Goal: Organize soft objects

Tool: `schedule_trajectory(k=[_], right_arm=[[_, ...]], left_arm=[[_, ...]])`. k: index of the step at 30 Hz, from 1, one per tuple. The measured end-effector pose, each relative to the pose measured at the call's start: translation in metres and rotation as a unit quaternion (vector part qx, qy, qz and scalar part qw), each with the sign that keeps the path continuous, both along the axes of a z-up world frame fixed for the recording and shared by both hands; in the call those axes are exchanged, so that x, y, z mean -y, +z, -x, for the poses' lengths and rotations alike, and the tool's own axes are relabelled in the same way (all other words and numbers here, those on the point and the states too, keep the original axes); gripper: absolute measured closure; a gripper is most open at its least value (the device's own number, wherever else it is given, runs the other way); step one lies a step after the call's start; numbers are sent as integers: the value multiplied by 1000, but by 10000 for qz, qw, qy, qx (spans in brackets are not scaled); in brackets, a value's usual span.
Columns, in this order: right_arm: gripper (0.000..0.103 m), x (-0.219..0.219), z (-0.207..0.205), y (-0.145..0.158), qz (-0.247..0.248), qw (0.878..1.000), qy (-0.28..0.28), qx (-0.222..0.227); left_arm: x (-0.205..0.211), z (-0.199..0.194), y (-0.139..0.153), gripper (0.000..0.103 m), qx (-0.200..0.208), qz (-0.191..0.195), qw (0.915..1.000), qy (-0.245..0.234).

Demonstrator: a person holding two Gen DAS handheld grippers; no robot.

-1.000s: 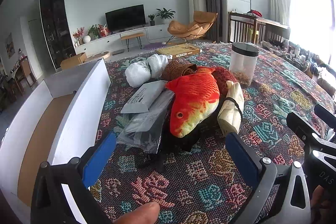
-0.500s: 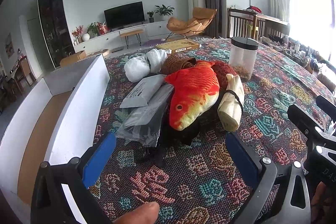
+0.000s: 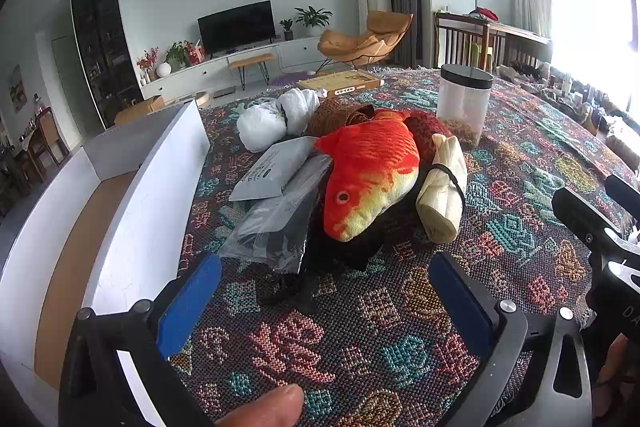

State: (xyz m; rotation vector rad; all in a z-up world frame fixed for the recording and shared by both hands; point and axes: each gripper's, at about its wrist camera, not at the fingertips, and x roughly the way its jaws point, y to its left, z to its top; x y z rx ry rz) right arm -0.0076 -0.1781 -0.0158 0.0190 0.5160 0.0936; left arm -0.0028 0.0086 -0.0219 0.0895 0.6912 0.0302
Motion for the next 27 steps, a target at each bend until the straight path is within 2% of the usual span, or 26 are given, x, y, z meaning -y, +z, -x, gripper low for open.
schedule_trajectory(k=[27], right_arm=[[9, 1, -1, -2, 7, 10000, -7, -9]], left_arm=[[-1, 0, -3, 0, -30, 0, 10000, 17]])
